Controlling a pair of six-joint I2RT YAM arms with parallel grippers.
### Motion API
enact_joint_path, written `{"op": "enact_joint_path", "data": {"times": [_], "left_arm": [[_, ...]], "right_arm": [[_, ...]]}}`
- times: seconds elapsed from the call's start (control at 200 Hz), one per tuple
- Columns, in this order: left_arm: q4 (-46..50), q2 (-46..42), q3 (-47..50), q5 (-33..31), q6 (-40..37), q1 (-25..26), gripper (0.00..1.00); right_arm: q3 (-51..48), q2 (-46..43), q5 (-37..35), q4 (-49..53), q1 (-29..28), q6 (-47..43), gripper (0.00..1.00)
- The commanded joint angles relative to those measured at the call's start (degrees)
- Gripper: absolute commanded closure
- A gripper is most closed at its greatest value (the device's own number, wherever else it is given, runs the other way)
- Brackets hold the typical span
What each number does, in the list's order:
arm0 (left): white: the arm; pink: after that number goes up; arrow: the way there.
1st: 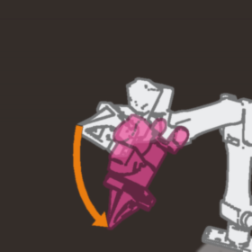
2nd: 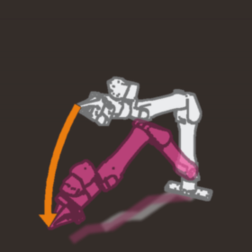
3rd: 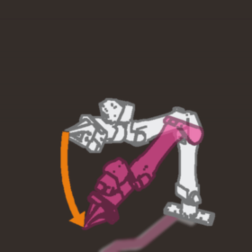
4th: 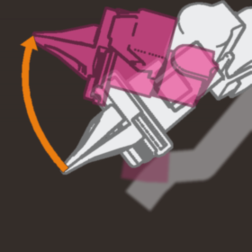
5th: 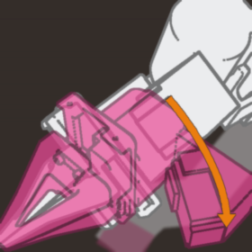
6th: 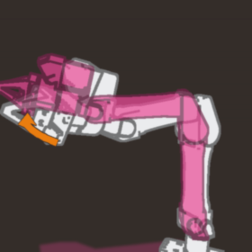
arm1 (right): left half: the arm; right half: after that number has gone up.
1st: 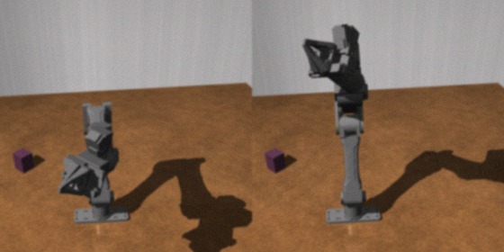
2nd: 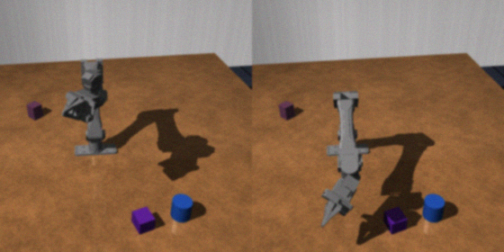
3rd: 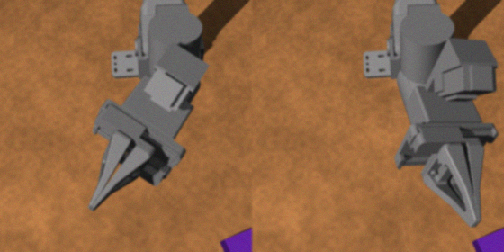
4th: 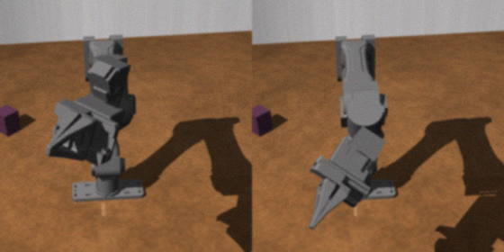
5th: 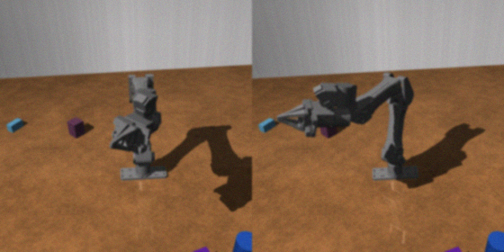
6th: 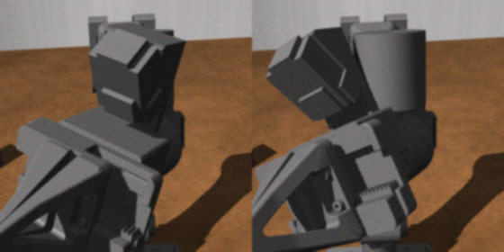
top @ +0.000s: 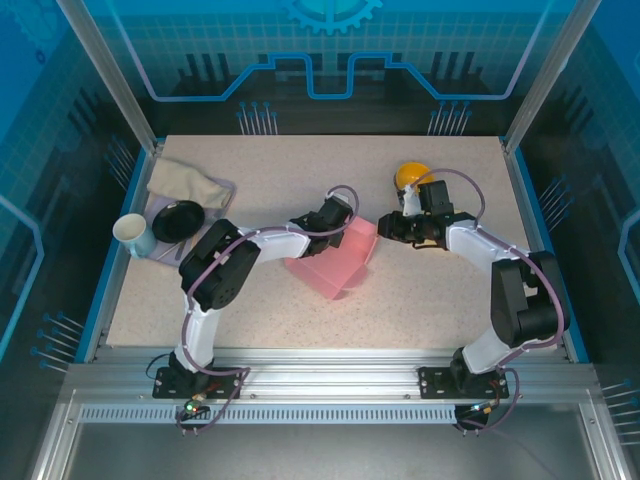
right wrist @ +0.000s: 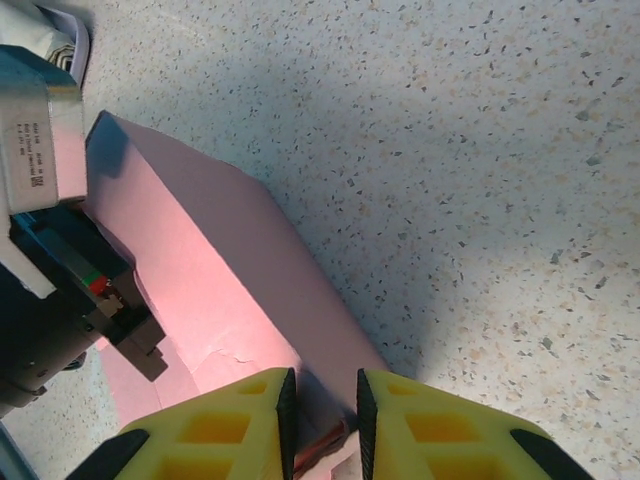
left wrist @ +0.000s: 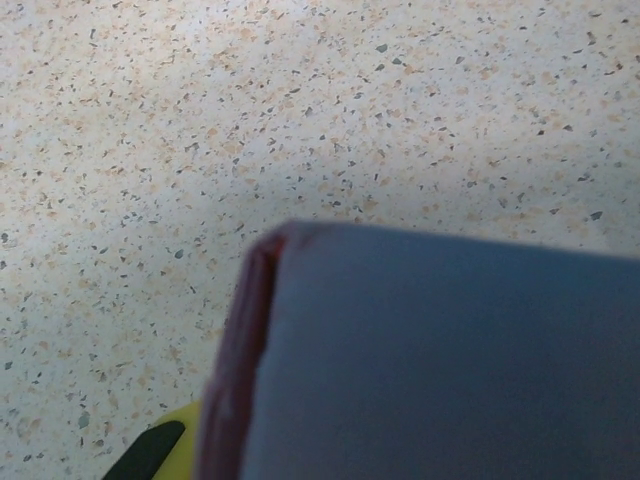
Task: Fold the paper box
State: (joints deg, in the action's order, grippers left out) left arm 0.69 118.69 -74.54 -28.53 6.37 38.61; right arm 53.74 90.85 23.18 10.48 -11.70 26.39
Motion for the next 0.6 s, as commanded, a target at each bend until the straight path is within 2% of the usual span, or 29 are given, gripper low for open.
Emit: {"op": "enact_joint_path", "data": {"times": [0.0,0.145,0.385,0.45,0.595], "left_arm": [[5.72,3.22,0.27,-6.54,1.36,-0.65,0.8],[4.78,1.08,1.62,-4.87,1.6,-0.68,0.63],[1.38,-3.3,5.48,-3.23,-1.77,-1.16,0.54],[-1.11,-5.73,8.05,-0.19,-3.17,-1.71,0.5],[-8.13,-12.74,17.01,11.78,-6.07,-3.47,0.43]], "right_arm": [[-2.08,0.73,0.05,6.39,-1.36,0.5,0.76],[-1.7,0.66,-0.78,6.66,-1.82,0.35,0.76],[-0.95,0.73,-1.78,7.51,-2.15,-0.22,0.76],[-0.68,0.6,-2.06,7.97,-2.18,-0.45,0.76],[-0.13,0.14,-2.93,8.82,-2.22,-1.03,0.76]]}}
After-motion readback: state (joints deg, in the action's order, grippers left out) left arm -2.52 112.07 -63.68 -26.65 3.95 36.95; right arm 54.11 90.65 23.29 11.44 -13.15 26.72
